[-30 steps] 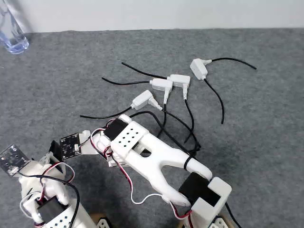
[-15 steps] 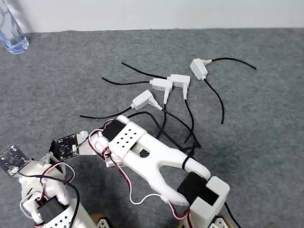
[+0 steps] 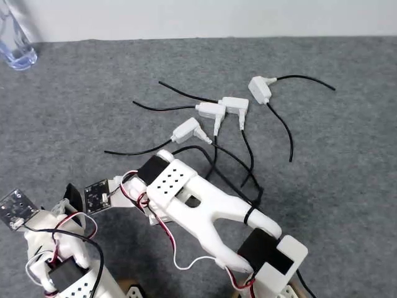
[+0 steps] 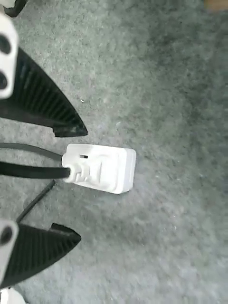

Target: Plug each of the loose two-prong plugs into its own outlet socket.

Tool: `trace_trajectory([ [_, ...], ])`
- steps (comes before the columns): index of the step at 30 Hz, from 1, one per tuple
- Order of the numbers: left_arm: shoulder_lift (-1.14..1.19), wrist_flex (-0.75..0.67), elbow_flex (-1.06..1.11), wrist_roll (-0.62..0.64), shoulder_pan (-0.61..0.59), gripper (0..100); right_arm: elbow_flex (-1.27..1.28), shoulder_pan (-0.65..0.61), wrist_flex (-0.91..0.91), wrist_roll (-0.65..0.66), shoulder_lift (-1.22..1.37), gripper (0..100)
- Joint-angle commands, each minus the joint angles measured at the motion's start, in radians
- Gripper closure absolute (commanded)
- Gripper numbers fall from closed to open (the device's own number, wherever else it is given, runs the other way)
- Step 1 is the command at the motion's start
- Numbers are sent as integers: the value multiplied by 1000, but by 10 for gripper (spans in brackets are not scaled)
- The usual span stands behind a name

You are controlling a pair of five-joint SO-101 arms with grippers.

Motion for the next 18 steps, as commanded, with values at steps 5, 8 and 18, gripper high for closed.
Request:
trace_trajectory([
  [5, -8, 2, -7, -6, -6, 720, -8, 62, -82, -2, 36, 707],
  [8, -8, 2, -7, -6, -6, 719, -8, 76, -99, -2, 82, 707],
  [18, -8, 0, -7, -6, -6, 719, -6, 74, -130, -2, 222, 708],
])
